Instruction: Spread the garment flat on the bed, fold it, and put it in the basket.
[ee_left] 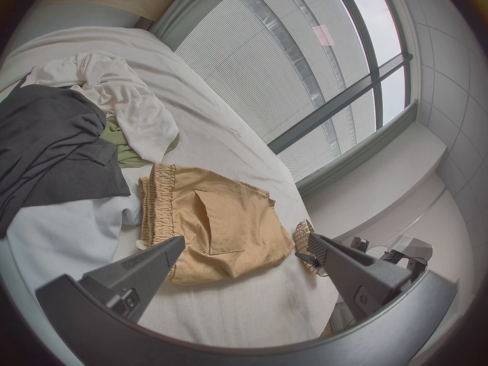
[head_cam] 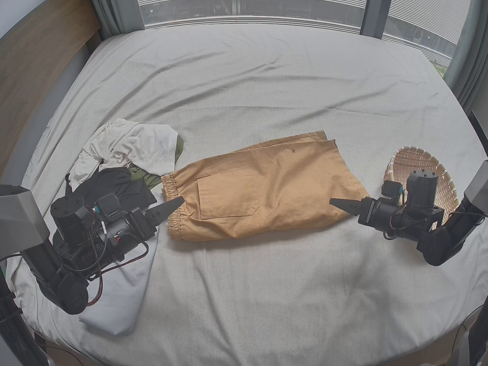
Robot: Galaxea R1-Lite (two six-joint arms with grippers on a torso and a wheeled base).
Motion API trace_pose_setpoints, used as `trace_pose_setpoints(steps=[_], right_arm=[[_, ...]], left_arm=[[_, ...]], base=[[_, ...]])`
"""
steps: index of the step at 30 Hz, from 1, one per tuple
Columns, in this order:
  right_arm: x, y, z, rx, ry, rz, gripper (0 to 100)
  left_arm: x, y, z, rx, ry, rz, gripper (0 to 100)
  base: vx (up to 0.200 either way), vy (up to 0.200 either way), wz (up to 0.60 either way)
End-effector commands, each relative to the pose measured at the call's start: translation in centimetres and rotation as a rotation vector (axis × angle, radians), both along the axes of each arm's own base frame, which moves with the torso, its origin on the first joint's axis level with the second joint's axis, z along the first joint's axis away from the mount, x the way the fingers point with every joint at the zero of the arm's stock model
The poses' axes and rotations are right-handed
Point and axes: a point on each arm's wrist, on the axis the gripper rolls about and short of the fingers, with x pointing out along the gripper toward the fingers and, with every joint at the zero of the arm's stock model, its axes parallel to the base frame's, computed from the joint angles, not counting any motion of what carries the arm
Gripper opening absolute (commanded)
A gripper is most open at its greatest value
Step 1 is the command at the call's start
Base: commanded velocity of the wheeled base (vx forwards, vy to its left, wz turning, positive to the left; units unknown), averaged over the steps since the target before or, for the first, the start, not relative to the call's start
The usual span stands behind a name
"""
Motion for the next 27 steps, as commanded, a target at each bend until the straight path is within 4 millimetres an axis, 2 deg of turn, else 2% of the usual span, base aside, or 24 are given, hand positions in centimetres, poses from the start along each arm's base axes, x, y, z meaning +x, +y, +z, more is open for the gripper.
trace_pose_setpoints(steps=[1, 4, 9, 15, 19, 27], right_arm=[[0.3, -0.2, -1.4, 0.014, 0.058, -0.017, 100], [0.6, -0.2, -1.7, 0.028, 0.074, -0.025, 100], [1.4, -0.7, -3.3, 0.028, 0.109, -0.044, 100], [2.0, -0.6, -3.5, 0.054, 0.117, -0.056, 100], [2.9, -0.4, -3.5, 0.087, 0.120, -0.066, 100], [4.9, 0.0, -5.1, 0.100, 0.119, -0.100, 100]], left_arm=[[0.1, 0.0, -0.1, 0.000, 0.003, 0.001, 100], [0.1, 0.1, -0.1, 0.000, 0.003, 0.005, 100], [0.2, 0.3, 0.0, 0.000, 0.000, 0.011, 100], [0.2, 0.3, 0.0, -0.001, -0.002, 0.011, 100], [0.2, 0.3, 0.0, -0.001, -0.002, 0.009, 100], [0.2, 0.3, 0.0, 0.000, 0.000, 0.011, 100]], base=[[0.000, 0.000, 0.00], [0.000, 0.000, 0.00], [0.000, 0.000, 0.00], [0.000, 0.000, 0.00], [0.000, 0.000, 0.00], [0.000, 0.000, 0.00]])
